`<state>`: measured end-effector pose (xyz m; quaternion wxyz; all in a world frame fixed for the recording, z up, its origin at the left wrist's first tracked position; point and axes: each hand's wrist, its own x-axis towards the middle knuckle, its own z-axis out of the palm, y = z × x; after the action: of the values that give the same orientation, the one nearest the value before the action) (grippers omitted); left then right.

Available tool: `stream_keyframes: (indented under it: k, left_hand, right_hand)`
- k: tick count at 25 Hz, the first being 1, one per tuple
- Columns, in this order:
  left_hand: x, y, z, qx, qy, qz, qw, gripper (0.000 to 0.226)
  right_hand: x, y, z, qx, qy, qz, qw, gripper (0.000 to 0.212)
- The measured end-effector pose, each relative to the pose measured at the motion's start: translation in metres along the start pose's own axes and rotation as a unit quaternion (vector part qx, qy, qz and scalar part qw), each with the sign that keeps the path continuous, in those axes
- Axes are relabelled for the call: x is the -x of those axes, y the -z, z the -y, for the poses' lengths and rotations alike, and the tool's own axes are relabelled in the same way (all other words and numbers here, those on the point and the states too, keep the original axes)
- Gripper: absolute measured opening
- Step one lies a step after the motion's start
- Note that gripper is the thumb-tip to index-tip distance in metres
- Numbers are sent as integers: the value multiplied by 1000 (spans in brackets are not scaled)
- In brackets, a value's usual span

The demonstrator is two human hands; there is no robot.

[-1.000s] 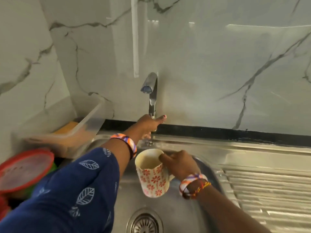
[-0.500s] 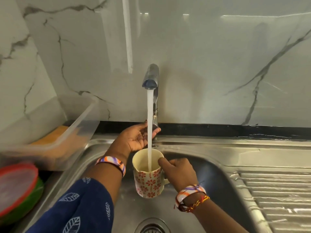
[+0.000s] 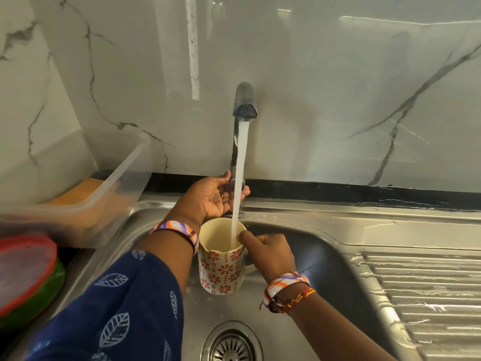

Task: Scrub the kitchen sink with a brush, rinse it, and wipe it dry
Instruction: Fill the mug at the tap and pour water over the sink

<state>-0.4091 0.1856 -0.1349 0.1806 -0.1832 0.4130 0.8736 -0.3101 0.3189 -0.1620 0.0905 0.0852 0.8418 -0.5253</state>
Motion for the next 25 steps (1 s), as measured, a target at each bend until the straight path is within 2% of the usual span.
stream_keyframes:
  k: [6,25]
  left_hand:
    - [-1,0,-1,-3,13,1,1000,34]
    - [3,-4,-3,-23,8,-16,1000,30]
  right_hand:
    - [4,0,-2,-2,-1,5,1000,41]
    - [0,-9,-5,-22,-43,10,999,36]
